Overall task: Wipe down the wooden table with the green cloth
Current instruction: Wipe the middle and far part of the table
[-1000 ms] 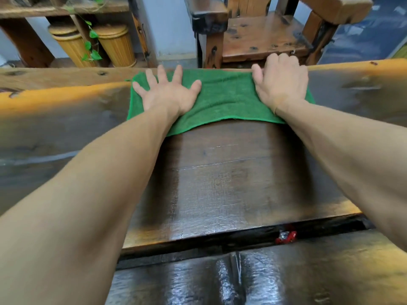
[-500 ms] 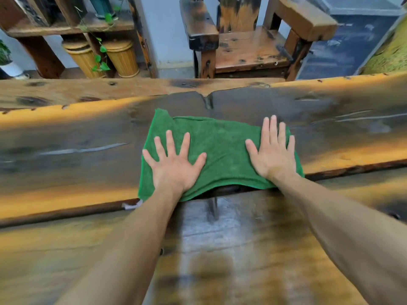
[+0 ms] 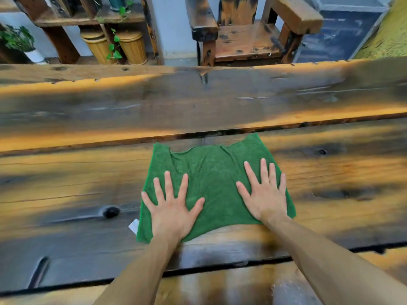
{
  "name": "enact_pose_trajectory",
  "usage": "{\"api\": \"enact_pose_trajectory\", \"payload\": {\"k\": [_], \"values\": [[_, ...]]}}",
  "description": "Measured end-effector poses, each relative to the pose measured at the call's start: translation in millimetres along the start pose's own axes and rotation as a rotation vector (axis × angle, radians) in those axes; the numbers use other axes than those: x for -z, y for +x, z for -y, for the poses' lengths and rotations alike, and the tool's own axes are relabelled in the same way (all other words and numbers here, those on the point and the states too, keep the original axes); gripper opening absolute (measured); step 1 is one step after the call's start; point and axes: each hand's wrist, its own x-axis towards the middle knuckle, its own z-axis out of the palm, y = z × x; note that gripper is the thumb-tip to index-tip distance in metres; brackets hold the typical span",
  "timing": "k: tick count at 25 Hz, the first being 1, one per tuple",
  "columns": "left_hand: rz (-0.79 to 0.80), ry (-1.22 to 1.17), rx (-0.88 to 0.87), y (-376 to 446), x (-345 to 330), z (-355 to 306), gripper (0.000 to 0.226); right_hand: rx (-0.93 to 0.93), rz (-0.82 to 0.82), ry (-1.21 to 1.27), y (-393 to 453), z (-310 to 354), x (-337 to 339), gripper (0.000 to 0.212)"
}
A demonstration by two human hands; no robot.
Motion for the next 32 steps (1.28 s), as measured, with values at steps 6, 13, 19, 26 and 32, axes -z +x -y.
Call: {"api": "enact_pose_trajectory", "payload": {"k": [6,13,19,26,32], "values": [[0.017,-0.019,-0.005,-90.9,-17.6,8.0,0.086,0.008,0.021,-0.023,-95.9,-16.0,-18.6,0.081],[0.031,-0.016,-0.021,-192.7,-39.5,21.2,0.083,-0.019,0.003,-0.023,-203.3,-28.4,-41.0,0.084],[-0.002,-0.013,-0.042,-291.2,-67.2,32.3,0.085,-0.038,0.015,-0.015,-302.2,-43.1,-62.8,0.086],[0.017,-0.028,-0.079,-406.0,-91.7,38.0,0.083,-0.064,0.013,0.022,-421.5,-65.3,-89.4,0.091],[0.069,-0.063,-0.100,-467.1,-103.3,29.4,0.078,-0.151,0.074,0.056,-496.4,-85.1,-97.9,0.083]]}}
